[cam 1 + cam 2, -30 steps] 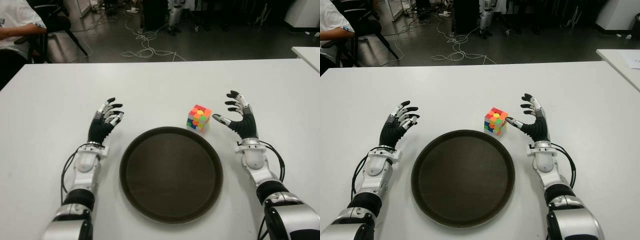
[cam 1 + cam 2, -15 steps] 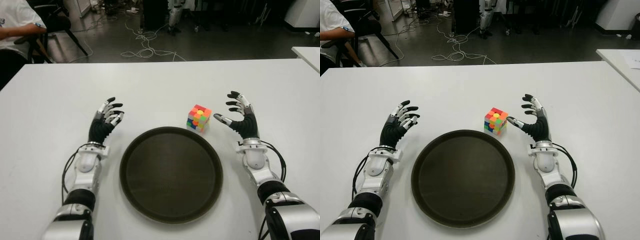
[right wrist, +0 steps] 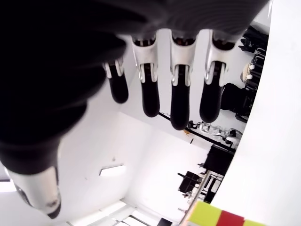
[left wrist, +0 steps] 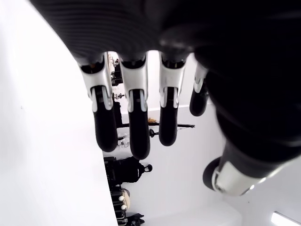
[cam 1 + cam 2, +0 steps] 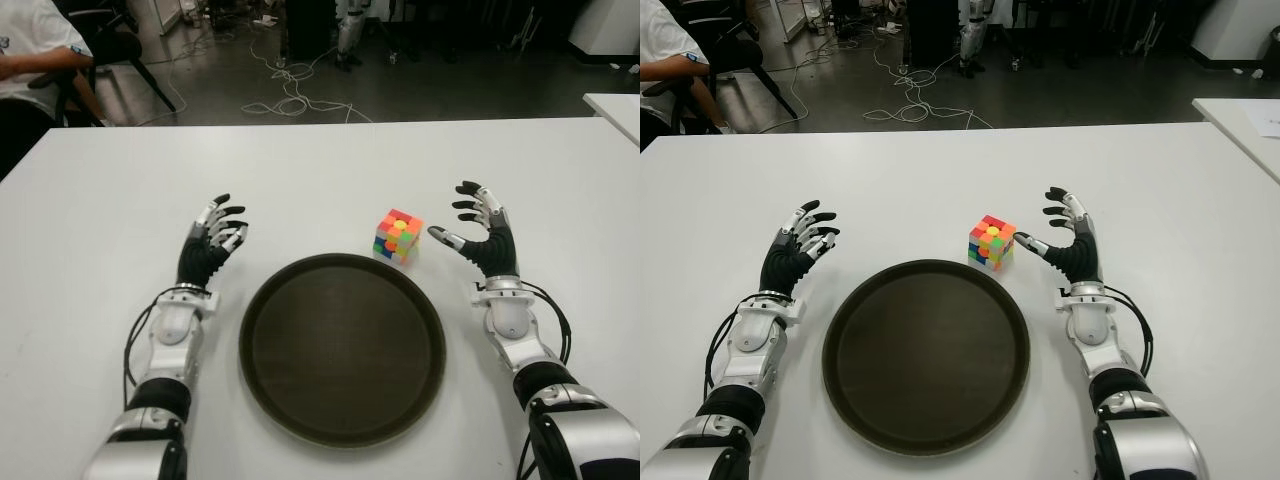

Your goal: Pick up the Rubik's Cube and put it in the plate

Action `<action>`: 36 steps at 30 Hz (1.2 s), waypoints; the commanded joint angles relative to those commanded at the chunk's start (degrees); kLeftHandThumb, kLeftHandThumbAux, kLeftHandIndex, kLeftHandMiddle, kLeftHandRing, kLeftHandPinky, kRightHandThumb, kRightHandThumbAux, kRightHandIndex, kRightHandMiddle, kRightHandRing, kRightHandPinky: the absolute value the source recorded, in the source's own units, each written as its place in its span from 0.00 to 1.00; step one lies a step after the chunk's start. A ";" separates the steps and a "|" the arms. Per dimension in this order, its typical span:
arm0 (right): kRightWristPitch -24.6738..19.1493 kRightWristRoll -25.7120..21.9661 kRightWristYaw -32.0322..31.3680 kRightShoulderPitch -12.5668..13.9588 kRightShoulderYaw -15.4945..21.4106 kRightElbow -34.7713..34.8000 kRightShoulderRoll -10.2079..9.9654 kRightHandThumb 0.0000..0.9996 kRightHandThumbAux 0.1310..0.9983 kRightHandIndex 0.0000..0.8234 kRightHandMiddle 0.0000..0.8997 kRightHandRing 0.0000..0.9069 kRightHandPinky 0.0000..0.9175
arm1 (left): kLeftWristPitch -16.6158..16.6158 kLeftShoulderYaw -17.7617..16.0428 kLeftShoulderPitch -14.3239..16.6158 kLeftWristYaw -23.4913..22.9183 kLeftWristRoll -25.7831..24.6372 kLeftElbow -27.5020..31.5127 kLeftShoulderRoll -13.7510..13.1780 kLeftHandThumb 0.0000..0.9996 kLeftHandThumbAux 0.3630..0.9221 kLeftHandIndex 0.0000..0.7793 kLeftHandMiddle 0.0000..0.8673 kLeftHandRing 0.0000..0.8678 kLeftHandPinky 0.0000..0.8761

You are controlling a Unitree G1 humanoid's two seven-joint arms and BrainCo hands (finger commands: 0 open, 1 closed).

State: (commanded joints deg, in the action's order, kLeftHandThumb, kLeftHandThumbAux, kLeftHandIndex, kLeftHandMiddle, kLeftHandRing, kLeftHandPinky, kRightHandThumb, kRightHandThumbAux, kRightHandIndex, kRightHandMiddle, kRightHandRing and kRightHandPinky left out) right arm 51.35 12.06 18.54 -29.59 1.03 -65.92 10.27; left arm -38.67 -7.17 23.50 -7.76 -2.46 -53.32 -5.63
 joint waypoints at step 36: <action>-0.83 -0.05 -1.00 -0.49 0.04 -0.73 0.84 0.00 0.63 0.21 0.28 0.33 0.38 | 0.54 0.44 0.91 1.44 0.71 -1.20 0.61 0.50 0.54 0.19 0.32 0.37 0.42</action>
State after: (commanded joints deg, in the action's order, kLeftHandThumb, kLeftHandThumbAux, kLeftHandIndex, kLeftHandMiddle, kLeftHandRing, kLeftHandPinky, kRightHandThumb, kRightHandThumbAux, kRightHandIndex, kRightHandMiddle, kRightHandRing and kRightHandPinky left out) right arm 50.51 12.01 17.53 -30.08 1.07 -66.65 11.11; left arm -38.13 -6.74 24.42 -6.32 -1.75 -54.52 -5.02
